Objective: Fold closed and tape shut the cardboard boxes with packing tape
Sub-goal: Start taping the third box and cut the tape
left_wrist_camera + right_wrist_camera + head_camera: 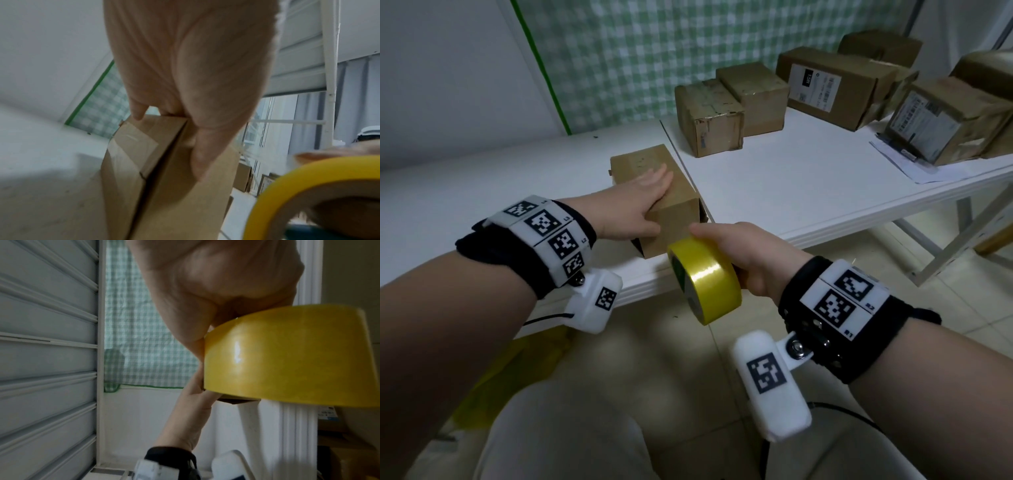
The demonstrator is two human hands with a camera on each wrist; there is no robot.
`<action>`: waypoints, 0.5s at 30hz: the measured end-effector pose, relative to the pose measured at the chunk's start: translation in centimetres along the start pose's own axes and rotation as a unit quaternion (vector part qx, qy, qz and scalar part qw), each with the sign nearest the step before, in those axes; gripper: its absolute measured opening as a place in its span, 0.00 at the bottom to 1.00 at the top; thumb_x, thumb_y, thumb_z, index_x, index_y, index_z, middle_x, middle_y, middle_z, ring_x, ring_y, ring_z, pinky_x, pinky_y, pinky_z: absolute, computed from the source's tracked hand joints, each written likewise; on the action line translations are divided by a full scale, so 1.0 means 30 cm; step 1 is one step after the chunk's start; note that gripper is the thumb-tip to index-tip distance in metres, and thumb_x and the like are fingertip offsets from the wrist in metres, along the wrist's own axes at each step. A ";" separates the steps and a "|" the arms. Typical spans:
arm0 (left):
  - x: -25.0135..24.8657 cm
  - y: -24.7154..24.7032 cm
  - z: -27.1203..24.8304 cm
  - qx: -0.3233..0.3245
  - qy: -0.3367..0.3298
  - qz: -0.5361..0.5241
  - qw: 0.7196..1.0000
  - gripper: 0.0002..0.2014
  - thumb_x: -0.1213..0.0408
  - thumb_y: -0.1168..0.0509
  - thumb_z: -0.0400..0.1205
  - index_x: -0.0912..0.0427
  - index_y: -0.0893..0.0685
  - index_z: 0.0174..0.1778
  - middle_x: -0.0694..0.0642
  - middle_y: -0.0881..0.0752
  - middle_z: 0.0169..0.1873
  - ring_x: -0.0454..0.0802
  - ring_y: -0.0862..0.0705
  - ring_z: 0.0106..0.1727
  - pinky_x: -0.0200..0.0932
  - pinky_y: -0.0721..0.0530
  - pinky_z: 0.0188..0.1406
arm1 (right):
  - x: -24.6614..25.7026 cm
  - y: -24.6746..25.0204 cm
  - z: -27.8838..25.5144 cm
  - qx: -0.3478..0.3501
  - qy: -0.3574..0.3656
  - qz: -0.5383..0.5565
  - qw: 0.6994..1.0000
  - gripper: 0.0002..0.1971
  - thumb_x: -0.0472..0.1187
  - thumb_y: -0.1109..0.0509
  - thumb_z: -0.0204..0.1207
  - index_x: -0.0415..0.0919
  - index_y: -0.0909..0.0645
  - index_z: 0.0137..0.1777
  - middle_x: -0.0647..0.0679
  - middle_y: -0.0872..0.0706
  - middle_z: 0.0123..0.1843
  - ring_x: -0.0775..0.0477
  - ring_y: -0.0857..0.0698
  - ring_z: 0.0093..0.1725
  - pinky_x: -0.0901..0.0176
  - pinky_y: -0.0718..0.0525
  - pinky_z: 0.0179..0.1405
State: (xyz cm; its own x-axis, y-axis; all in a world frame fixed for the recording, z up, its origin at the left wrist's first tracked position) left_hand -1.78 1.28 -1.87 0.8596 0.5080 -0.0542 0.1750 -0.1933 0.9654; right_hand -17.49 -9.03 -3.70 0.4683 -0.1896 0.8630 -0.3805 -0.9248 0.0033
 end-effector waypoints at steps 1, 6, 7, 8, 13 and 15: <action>0.000 0.003 -0.010 -0.014 0.018 -0.004 1.000 0.43 0.59 0.33 0.80 0.65 0.54 0.83 0.62 0.56 0.83 0.54 0.52 0.83 0.44 0.47 0.79 | -0.001 0.000 -0.001 0.007 -0.001 0.005 1.000 0.11 0.50 0.31 0.79 0.42 0.20 0.49 0.45 0.16 0.41 0.47 0.17 0.36 0.61 0.19 0.34; -0.047 0.003 -0.139 -0.259 0.111 -0.101 0.954 0.21 0.65 0.34 0.75 0.60 0.24 0.66 0.60 0.23 0.63 0.58 0.26 0.63 0.46 0.28 0.60 | -0.015 -0.010 0.005 0.035 0.006 0.015 0.999 0.15 0.51 0.31 0.78 0.40 0.19 0.56 0.41 0.14 0.49 0.42 0.16 0.47 0.51 0.17 0.49; -0.069 -0.004 -0.172 -0.299 0.137 -0.169 0.929 0.15 0.64 0.35 0.77 0.58 0.21 0.60 0.57 0.19 0.52 0.53 0.21 0.53 0.43 0.25 0.50 | -0.019 -0.016 0.009 0.039 0.008 0.018 0.999 0.15 0.51 0.31 0.78 0.40 0.18 0.56 0.41 0.14 0.50 0.42 0.16 0.47 0.50 0.17 0.50; -0.091 -0.017 -0.199 -0.287 0.160 -0.257 0.909 0.09 0.61 0.36 0.79 0.58 0.20 0.53 0.55 0.16 0.43 0.50 0.19 0.43 0.42 0.22 0.42 | -0.021 -0.025 0.011 0.045 0.012 0.023 0.999 0.15 0.51 0.31 0.78 0.39 0.18 0.56 0.40 0.15 0.50 0.42 0.16 0.47 0.50 0.17 0.50; -0.160 -0.122 -0.226 -0.042 0.182 -0.635 0.749 0.14 0.51 0.40 0.84 0.58 0.19 0.56 0.58 0.10 0.34 0.50 0.10 0.33 0.44 0.10 0.34 | -0.027 -0.061 0.012 0.087 0.033 0.024 0.995 0.17 0.50 0.33 0.80 0.37 0.18 0.59 0.41 0.12 0.47 0.45 0.14 0.45 0.55 0.16 0.44; -0.164 -0.141 -0.220 -0.065 0.181 -0.732 0.653 0.12 0.61 0.38 0.84 0.62 0.19 0.59 0.61 0.09 0.41 0.51 0.09 0.37 0.45 0.10 0.34 | -0.029 -0.057 0.013 0.080 0.042 0.018 0.996 0.16 0.49 0.34 0.81 0.36 0.18 0.57 0.41 0.12 0.48 0.45 0.13 0.46 0.53 0.14 0.46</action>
State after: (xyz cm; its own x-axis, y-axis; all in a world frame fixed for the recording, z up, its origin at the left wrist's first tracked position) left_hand -9.93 5.14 -4.00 -0.3579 0.2377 -0.9030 0.6206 0.7831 -0.0398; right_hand -16.92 -7.40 -4.66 0.3862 -0.2015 0.9001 -0.2616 -0.9597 -0.1026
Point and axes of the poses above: each hand's wrist, its own z-axis towards the middle knuckle, its own y-axis out of the back of the hand, x = y × z, the point moved 1 cm from there along z, towards the middle knuckle
